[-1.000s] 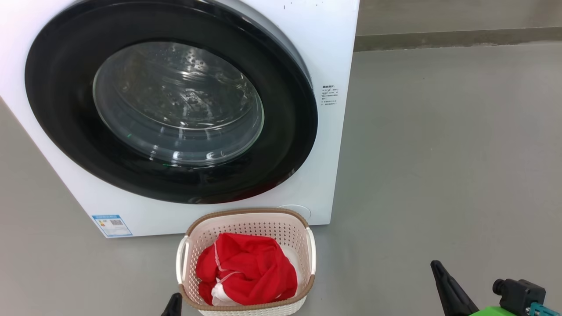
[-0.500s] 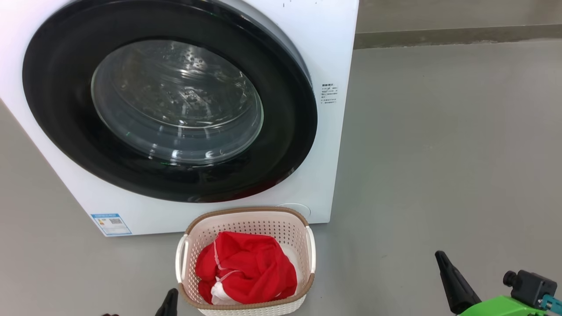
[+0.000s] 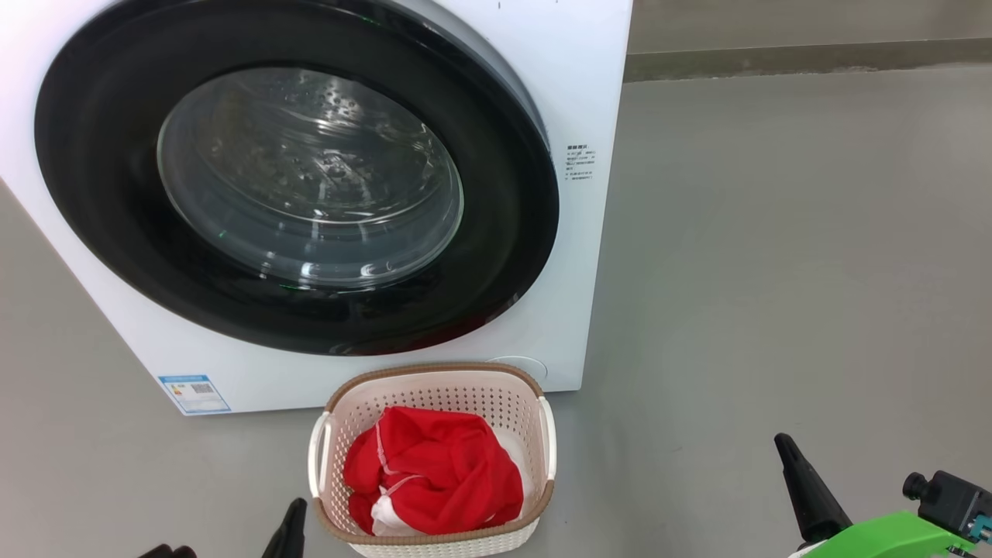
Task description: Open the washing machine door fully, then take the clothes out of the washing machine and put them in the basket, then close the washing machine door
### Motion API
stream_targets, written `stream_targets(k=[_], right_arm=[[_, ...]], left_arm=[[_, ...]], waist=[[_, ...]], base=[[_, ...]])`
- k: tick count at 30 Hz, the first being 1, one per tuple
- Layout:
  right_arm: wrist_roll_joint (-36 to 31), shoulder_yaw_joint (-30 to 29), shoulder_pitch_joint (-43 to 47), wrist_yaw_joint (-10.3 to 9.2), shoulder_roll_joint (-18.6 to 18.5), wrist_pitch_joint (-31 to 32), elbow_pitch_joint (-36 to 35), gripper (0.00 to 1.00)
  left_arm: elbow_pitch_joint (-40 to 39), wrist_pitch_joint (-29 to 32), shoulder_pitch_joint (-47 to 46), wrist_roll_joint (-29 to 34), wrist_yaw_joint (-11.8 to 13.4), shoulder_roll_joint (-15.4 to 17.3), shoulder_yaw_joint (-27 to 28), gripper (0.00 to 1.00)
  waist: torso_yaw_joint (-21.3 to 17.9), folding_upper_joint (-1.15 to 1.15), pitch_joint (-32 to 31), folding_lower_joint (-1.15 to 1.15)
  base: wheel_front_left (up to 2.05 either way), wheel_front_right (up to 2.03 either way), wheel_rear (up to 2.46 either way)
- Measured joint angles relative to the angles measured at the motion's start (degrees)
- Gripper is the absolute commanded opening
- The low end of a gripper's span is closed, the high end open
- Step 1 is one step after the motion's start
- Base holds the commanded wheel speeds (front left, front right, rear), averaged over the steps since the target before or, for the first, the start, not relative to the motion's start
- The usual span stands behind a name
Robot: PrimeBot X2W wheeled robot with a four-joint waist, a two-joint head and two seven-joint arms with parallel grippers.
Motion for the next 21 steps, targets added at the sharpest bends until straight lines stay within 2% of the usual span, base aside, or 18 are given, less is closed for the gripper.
stream_targets(k=[21], right_arm=[[12.29, -1.29, -2.49, -0.01, -0.27, 1.57, 1.09, 0.00]], left_arm=[[1.68, 2.34, -2.16, -11.77, -2.88, -1.38, 3.44, 0.00]], waist=[[-0.17, 0.00, 0.50, 0.00]], base=[[0.00, 0.00, 0.00]])
